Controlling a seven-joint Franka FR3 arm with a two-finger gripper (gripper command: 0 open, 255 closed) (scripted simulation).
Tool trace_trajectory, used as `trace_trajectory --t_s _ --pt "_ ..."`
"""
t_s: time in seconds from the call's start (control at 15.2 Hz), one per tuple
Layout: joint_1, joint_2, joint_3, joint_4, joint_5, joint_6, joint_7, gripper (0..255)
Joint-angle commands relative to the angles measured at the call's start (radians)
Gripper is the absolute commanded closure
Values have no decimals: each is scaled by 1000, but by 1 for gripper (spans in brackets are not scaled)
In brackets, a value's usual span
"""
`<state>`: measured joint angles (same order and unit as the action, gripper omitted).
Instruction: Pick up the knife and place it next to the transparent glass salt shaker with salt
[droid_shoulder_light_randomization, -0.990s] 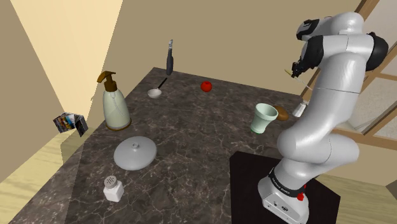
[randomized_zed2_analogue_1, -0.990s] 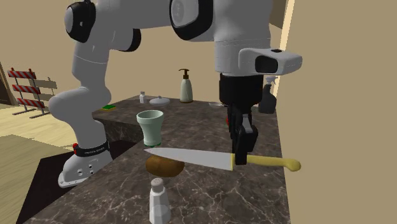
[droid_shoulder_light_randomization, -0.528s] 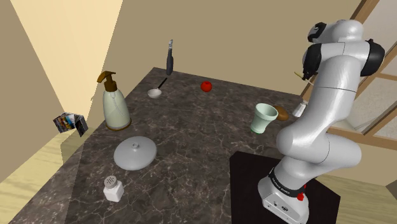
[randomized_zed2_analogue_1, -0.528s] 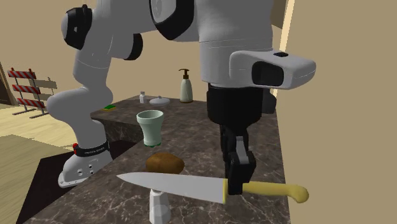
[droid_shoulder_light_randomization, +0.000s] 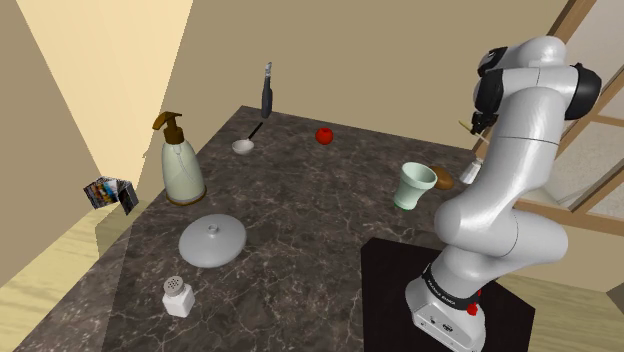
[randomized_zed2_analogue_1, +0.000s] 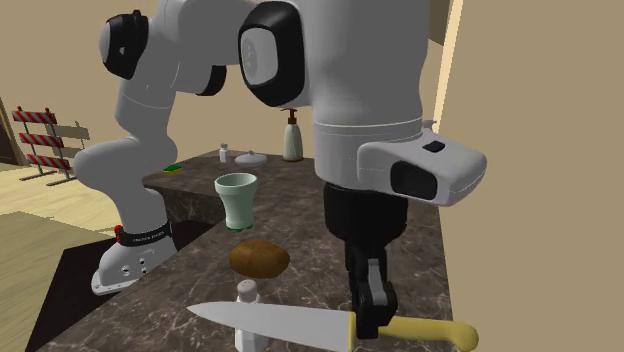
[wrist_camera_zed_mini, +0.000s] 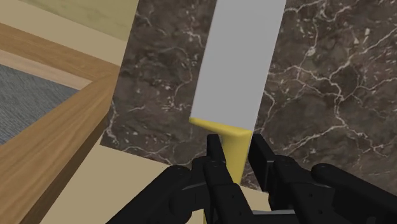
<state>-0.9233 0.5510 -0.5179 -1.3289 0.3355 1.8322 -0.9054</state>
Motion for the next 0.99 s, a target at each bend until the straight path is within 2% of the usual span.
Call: trace_trajectory --t_s 0.0,0.92 --pt "3 2 2 -26 3 28 -5 255" --pt "8 50 21 -143 36 185 -36 255"
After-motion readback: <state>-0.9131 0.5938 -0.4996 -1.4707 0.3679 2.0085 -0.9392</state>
